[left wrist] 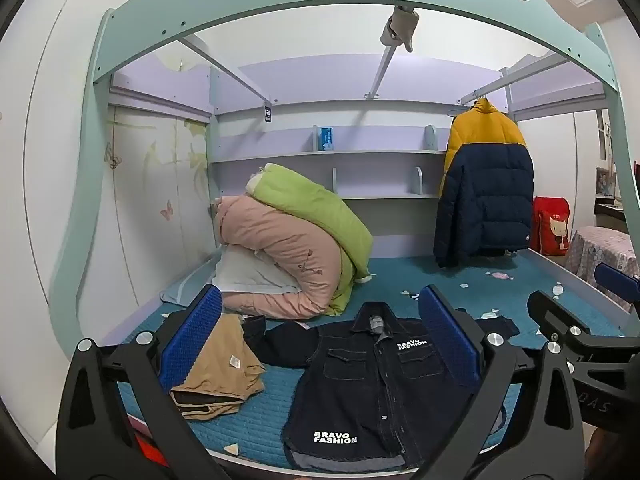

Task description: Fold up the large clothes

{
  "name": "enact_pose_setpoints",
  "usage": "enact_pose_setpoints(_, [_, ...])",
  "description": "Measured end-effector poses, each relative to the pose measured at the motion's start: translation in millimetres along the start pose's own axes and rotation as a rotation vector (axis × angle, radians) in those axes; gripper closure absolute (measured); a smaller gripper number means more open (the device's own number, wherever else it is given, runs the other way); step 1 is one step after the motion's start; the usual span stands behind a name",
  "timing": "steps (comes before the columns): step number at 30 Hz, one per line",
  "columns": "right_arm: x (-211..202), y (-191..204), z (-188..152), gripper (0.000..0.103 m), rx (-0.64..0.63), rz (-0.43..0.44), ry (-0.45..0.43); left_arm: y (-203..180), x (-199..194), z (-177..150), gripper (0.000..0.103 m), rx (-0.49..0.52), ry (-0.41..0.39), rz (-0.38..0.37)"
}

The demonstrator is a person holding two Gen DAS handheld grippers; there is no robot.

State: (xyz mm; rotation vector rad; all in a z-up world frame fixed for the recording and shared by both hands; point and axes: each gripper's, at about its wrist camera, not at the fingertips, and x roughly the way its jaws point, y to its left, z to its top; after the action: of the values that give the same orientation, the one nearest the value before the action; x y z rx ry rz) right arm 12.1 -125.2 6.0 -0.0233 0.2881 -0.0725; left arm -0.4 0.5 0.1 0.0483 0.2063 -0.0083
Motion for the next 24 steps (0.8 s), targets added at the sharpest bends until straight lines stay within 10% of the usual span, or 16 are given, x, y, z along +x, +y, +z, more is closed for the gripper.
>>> enact_pose_setpoints(24, [-2.6,0.1,-2.7,0.007,0.001,0.004,-0.010,-3.9,-5.6,0.2,0.005,0.013,-0.003,0.003])
